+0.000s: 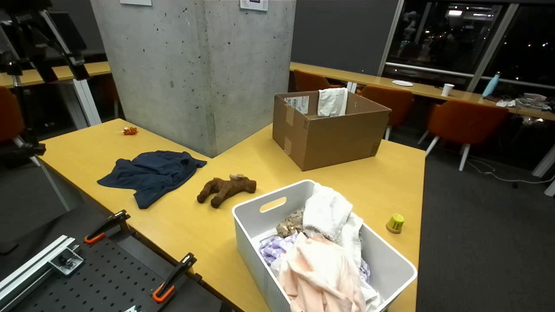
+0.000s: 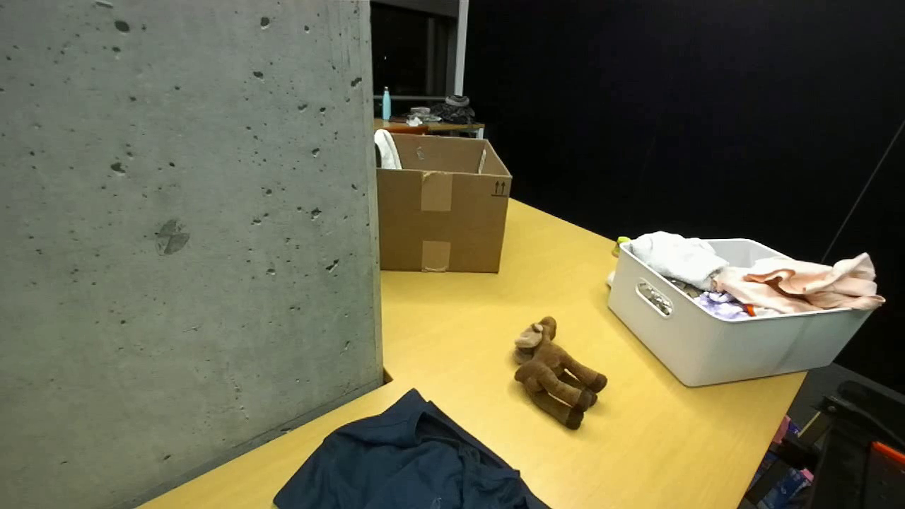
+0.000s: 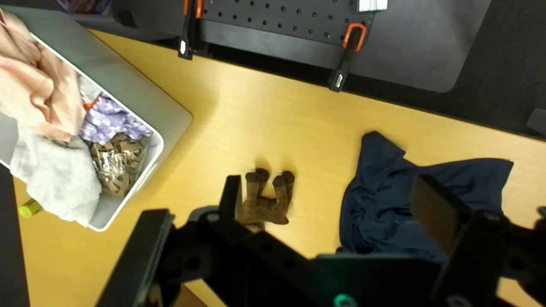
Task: Pick up the toy moose with the blue shirt and then put them in the white basket
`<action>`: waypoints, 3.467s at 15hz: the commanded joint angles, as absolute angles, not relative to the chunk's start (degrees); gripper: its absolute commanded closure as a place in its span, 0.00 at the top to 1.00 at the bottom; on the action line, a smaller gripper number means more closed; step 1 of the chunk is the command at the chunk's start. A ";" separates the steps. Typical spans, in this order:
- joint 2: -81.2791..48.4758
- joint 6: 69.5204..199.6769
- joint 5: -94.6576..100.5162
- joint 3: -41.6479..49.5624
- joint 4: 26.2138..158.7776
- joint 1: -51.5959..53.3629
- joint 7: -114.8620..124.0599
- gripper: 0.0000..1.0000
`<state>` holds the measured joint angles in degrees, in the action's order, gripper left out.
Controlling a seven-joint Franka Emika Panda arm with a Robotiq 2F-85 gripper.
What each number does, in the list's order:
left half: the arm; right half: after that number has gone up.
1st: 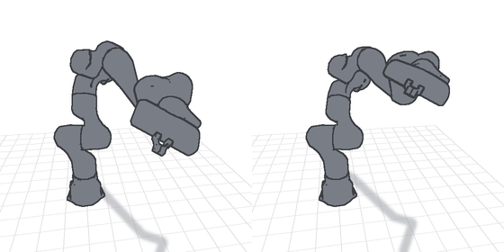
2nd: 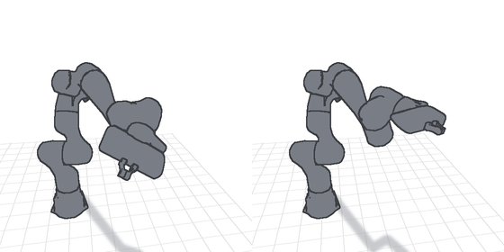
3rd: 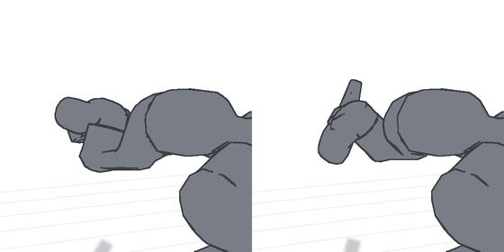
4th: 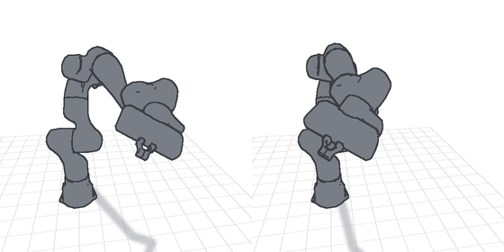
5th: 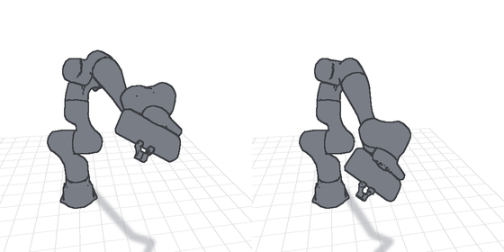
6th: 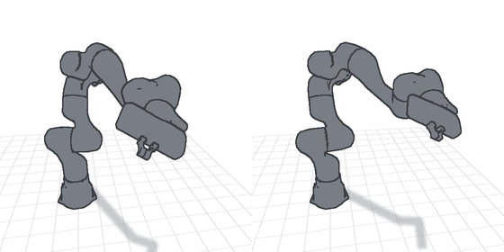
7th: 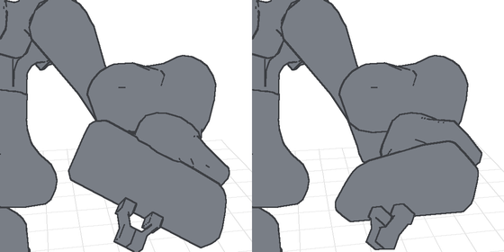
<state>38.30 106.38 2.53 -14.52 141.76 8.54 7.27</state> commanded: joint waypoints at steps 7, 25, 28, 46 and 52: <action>9.50 145.00 3.06 -14.89 144.12 8.46 9.49 1.00; -41.50 148.63 2.18 -10.83 110.02 17.14 9.25 1.00; -45.81 145.12 2.20 -9.60 104.47 18.51 9.96 1.00; -48.86 132.99 1.78 -7.94 98.91 19.71 14.23 0.05; -43.03 125.96 3.25 -6.30 98.54 20.23 16.72 0.01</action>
